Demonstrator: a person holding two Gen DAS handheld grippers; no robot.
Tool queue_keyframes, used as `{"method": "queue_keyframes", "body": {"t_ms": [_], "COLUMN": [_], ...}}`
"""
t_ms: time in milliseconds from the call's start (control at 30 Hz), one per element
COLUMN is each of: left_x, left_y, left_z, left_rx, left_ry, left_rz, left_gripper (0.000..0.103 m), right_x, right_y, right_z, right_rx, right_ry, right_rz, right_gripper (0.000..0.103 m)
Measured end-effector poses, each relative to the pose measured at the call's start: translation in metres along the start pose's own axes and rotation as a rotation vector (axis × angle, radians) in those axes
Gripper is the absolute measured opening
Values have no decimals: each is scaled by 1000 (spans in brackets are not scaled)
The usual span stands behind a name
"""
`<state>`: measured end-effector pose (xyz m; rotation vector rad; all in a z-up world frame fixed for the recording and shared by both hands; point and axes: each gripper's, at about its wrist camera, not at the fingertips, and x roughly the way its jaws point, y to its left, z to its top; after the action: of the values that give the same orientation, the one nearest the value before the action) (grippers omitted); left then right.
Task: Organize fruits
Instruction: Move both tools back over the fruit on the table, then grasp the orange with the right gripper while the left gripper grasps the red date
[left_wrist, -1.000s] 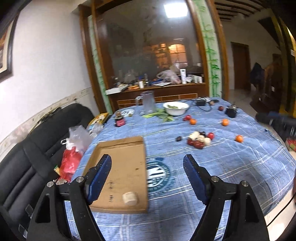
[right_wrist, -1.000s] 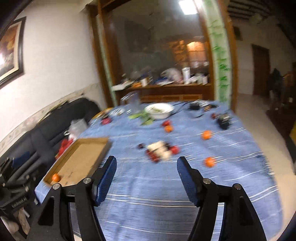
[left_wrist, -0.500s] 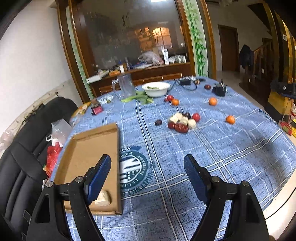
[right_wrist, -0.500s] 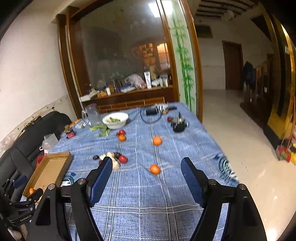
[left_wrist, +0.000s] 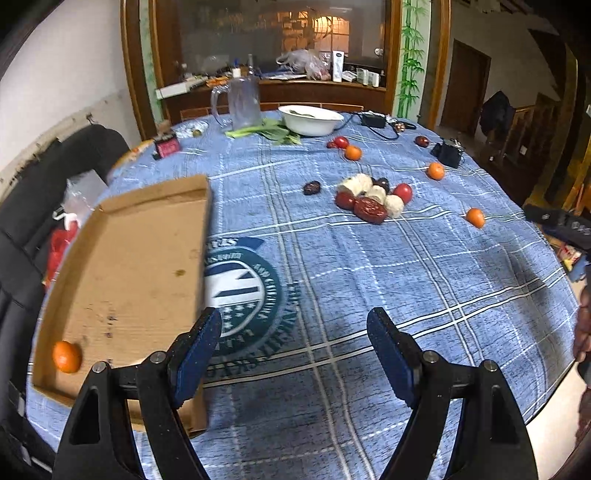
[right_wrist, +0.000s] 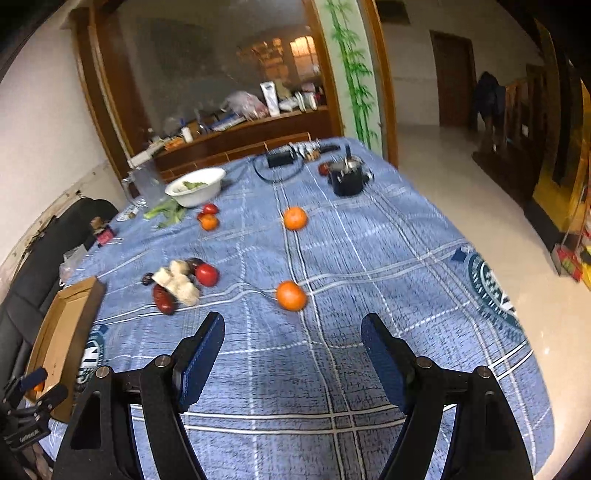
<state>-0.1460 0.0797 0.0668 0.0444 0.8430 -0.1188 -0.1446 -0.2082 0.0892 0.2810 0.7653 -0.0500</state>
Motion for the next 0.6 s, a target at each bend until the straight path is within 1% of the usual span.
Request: {"method": "queue_keyframes", "body": {"t_ms": [167,200,267,333,400,433,533,567,600], "left_x": [11,14,22,33,46,51,75,82,90], "left_y": [-16,-21,-29,-38,-46,-48,-54,-55,-54], "left_z": [16,21,31,40,47,50,57,59,61], "left_rx": [1,5,10,15,18,21,12,2,-13], "left_ry": [2,-4,-14,-19,-17,-10,36,54,67], "left_rz": [-81,-93,-111,-129,-143,-146,-181,-187,-194], "left_gripper": [80,80,80,80,80,79,60,57,56], "right_x": [32,38,52,65,78,85,100,104,106], "right_y": [2,3,3,3,3,1,-3,-4,-4], "right_z": [6,8,12,15,18,19,19,19,19], "right_rx": [-3,0,13,21,25,34,62,65,63], "right_ry": [36,43,59,72,77,80,86,85,84], "right_rz": [-13,-11,-13,-12,-20,-23,-20,-18,-17], "right_gripper": [79,77,66,63,63,63,63,61,59]}}
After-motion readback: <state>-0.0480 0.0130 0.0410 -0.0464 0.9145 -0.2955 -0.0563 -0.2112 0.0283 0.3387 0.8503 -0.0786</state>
